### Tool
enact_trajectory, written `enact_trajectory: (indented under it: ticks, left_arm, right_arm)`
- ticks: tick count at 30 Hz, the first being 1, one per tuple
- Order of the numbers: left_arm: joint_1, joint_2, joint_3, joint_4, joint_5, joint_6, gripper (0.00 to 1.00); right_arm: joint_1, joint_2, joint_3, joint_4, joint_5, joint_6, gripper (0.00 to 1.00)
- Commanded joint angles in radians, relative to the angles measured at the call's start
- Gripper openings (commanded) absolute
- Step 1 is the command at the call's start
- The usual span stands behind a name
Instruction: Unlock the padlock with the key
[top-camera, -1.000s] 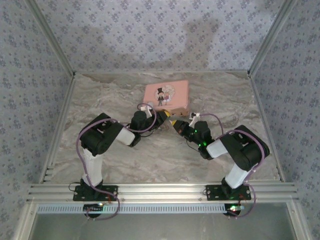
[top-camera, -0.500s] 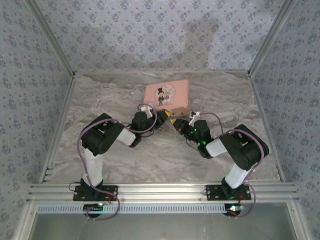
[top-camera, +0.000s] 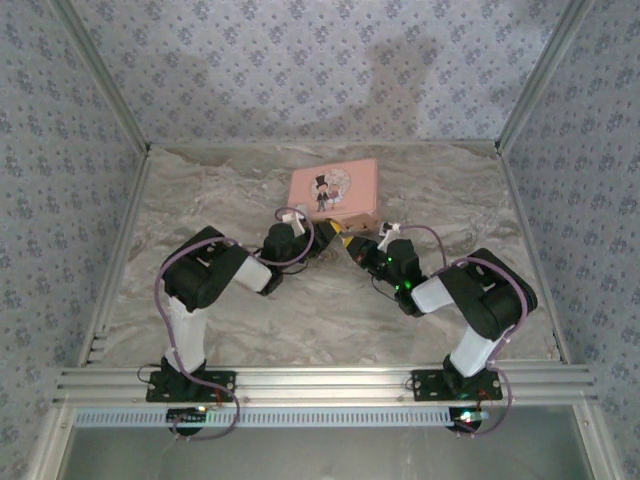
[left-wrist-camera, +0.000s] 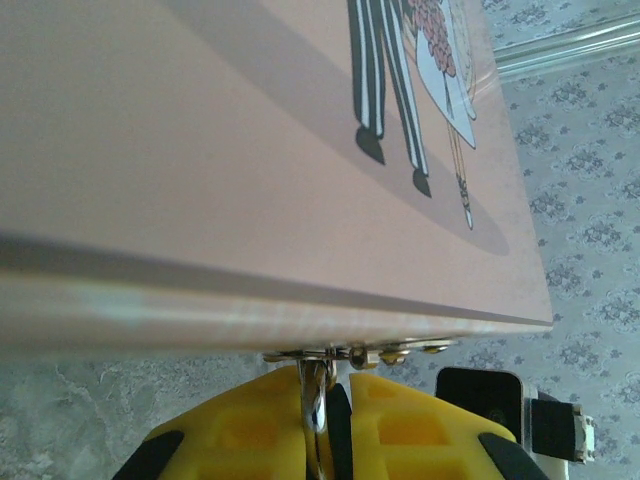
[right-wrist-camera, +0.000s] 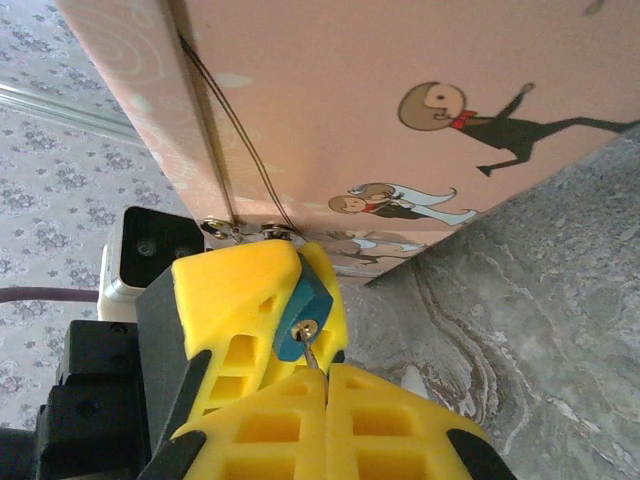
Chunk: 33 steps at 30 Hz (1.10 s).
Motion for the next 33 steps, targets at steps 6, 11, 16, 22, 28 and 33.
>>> enact_trajectory:
  ticks: [6, 11, 16, 22, 28, 33]
  left_arm:
    - [-0.032, 0.039, 0.005, -0.001, 0.03, -0.088, 0.04]
    - [-0.036, 0.049, 0.008, 0.026, 0.025, -0.1, 0.03]
    - [-0.04, 0.059, 0.012, 0.047, 0.021, -0.109, 0.03]
    - [-0.042, 0.056, 0.014, 0.048, 0.026, -0.108, 0.02]
    - [-0.043, 0.054, 0.012, 0.046, 0.032, -0.106, 0.01]
    - [-0.044, 0.046, 0.009, 0.035, 0.036, -0.101, 0.0]
  right_arm:
    - [-0.001, 0.01, 0.033, 0.005, 0.032, 0.003, 0.0]
    - [0.005, 0.032, 0.036, 0.044, 0.036, 0.069, 0.0]
    - [0.022, 0.065, 0.023, 0.106, 0.082, 0.17, 0.0]
    - [0.015, 0.085, 0.015, 0.13, 0.091, 0.216, 0.0]
    - [-0.001, 0.164, 0.025, 0.229, 0.074, 0.305, 0.0]
    - [-0.01, 0.181, 0.023, 0.246, 0.068, 0.331, 0.0]
